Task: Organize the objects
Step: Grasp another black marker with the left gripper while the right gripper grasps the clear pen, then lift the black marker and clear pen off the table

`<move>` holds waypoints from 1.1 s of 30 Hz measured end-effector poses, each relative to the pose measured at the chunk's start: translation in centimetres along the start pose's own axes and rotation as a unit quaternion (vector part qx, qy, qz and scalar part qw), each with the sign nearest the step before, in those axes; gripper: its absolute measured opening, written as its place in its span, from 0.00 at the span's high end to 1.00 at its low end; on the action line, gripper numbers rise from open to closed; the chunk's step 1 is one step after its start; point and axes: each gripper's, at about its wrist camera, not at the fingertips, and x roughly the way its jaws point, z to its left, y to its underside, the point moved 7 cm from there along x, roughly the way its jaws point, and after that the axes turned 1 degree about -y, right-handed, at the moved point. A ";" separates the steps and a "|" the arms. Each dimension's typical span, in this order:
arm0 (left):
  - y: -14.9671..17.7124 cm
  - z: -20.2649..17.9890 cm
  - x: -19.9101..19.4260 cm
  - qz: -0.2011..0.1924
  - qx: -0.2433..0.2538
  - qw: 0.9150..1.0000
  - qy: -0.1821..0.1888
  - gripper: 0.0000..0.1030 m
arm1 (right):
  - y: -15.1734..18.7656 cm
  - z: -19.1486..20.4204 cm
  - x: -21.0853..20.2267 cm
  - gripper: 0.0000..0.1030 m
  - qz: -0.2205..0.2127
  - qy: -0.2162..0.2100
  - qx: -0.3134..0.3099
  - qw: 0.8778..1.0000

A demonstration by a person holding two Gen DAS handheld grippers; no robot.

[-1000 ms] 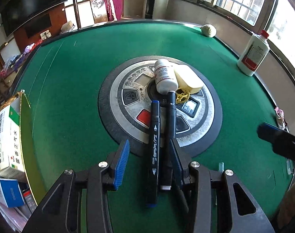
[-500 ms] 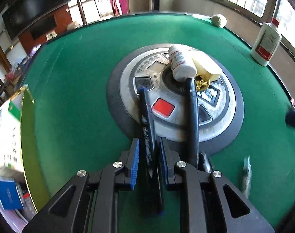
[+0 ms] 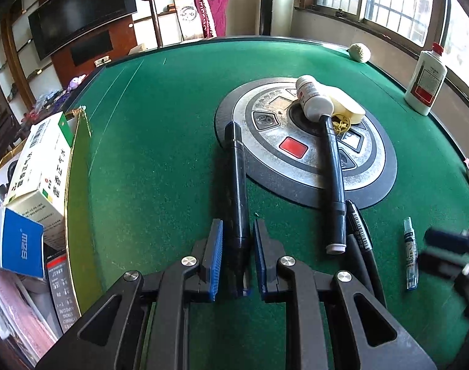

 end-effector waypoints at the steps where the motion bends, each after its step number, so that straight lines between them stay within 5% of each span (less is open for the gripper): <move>1: -0.1 0.3 0.1 -0.003 -0.005 1.000 -0.001 0.84 | 0.4 0.4 0.5 0.63 0.002 0.014 -0.008 1.000; 4: -0.7 0.6 0.6 -0.012 -0.006 1.000 -0.014 0.80 | 0.9 1.1 0.9 0.70 -0.010 0.079 -0.054 0.995; 6: -0.6 0.9 0.6 -0.013 -0.004 1.000 -0.021 0.73 | 0.8 0.4 0.8 0.87 -0.017 0.105 -0.064 0.992; 8: -0.6 1.2 0.6 -0.011 -0.012 1.000 -0.012 0.74 | 0.7 -0.7 0.4 0.87 -0.017 0.132 -0.069 0.989; 9: -0.6 1.2 0.5 -0.010 -0.013 1.000 -0.010 0.75 | 0.7 -1.4 0.2 0.87 -0.017 0.149 -0.068 0.986; 10: -0.5 1.3 0.4 -0.009 -0.018 1.000 -0.005 0.87 | 0.6 -2.1 -0.1 0.87 -0.017 0.163 -0.071 0.984; 12: -0.5 1.1 0.2 -0.003 -0.029 0.999 0.030 0.89 | 0.4 -3.0 -0.4 0.87 -0.022 0.177 -0.068 0.982; 16: -0.5 1.1 0.0 -0.005 -0.036 0.999 0.038 0.89 | 0.1 -3.8 -0.5 0.87 -0.051 0.161 -0.035 0.985; 20: -0.4 1.8 -0.1 -0.003 -0.068 0.995 0.073 0.89 | -0.6 -4.5 -1.8 0.87 -0.098 0.081 0.019 0.992; 25: -0.5 2.0 0.0 0.001 -0.088 0.992 0.090 0.89 | -1.7 -5.1 -2.4 0.87 -0.123 0.074 0.036 0.989; 30: -0.4 0.8 0.0 -0.012 -0.047 0.998 0.038 0.89 | -2.7 -3.4 -1.9 0.87 -0.113 0.066 0.011 0.991; 33: -0.4 -0.5 0.1 -0.024 0.007 0.999 -0.022 0.88 | -4.0 -2.2 -0.9 0.87 -0.101 0.047 -0.010 0.994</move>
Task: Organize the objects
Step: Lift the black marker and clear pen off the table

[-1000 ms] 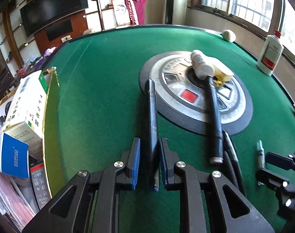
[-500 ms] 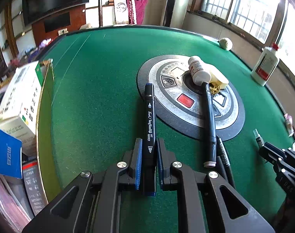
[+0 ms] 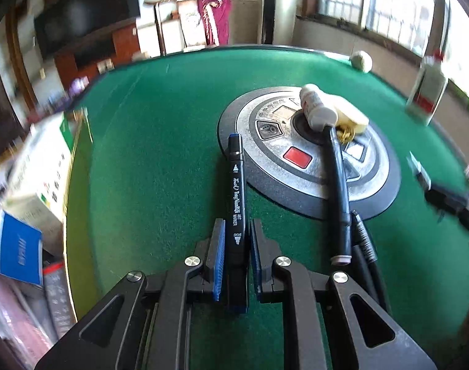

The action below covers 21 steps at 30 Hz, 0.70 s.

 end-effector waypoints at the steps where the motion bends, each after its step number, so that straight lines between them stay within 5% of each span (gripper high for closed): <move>1: 0.0 -0.2 0.1 0.000 0.005 1.000 -0.002 0.89 | -0.4 0.4 0.5 0.87 0.002 -0.009 -0.004 1.000; 9: -0.1 0.3 -0.4 -0.005 -0.019 0.999 0.040 0.89 | 0.5 1.9 1.2 0.87 0.016 -0.090 0.010 0.996; 21: -1.5 0.3 -3.8 -0.044 -0.056 0.992 0.101 0.89 | 0.4 2.2 0.2 0.87 0.008 -0.103 0.025 0.994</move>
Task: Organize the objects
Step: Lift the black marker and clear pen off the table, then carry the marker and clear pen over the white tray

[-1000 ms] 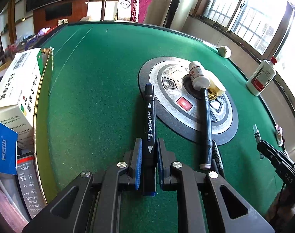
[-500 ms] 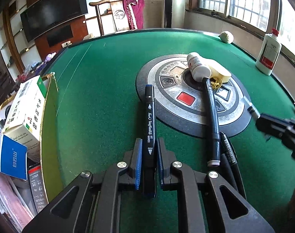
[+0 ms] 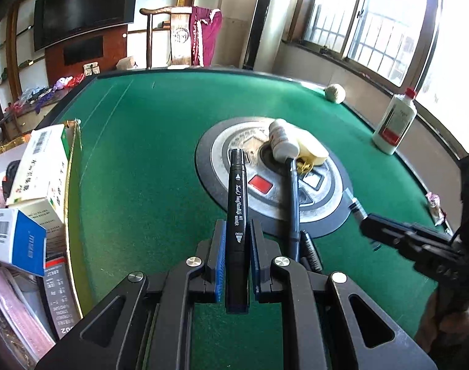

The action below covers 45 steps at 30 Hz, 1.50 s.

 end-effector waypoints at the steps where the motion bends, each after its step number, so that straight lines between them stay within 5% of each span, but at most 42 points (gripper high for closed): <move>1: -0.1 0.0 -0.3 -0.004 0.000 1.000 0.001 0.89 | 0.0 0.0 0.1 0.87 0.001 0.000 0.001 1.000; 15: -2.0 2.7 -3.4 -0.049 -0.030 0.998 -0.012 0.89 | 0.6 2.1 0.4 0.87 0.007 -0.010 -0.011 1.000; 28: -2.9 13.7 -8.5 -0.107 -0.141 0.983 -0.049 0.89 | 0.0 14.8 1.8 0.87 0.019 -0.094 -0.091 0.991; 45: -0.6 25.3 -9.1 -0.101 -0.212 0.966 -0.108 0.89 | 0.6 28.3 7.8 0.86 0.071 -0.155 -0.165 0.971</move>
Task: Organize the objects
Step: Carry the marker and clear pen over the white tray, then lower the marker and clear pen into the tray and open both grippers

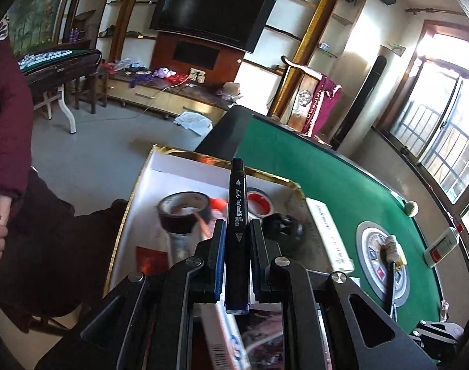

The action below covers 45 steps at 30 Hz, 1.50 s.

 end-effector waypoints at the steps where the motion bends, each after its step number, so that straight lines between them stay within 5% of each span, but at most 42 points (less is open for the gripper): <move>1: -0.1 0.8 0.0 0.001 -0.006 1.000 -0.001 0.89 | -0.1 0.6 0.4 0.86 0.002 -0.002 -0.006 1.000; 9: -0.1 3.7 0.6 0.008 -0.030 0.999 -0.017 0.89 | -0.5 2.5 3.1 0.86 0.017 0.007 -0.024 1.000; 17: 0.0 3.8 0.6 0.011 -0.026 0.999 -0.025 0.89 | -0.6 2.1 5.2 0.86 0.025 0.040 -0.036 0.998; 45: 0.0 4.4 0.3 0.014 -0.027 0.999 -0.043 0.89 | -0.3 2.8 8.0 0.86 0.035 0.056 -0.044 0.997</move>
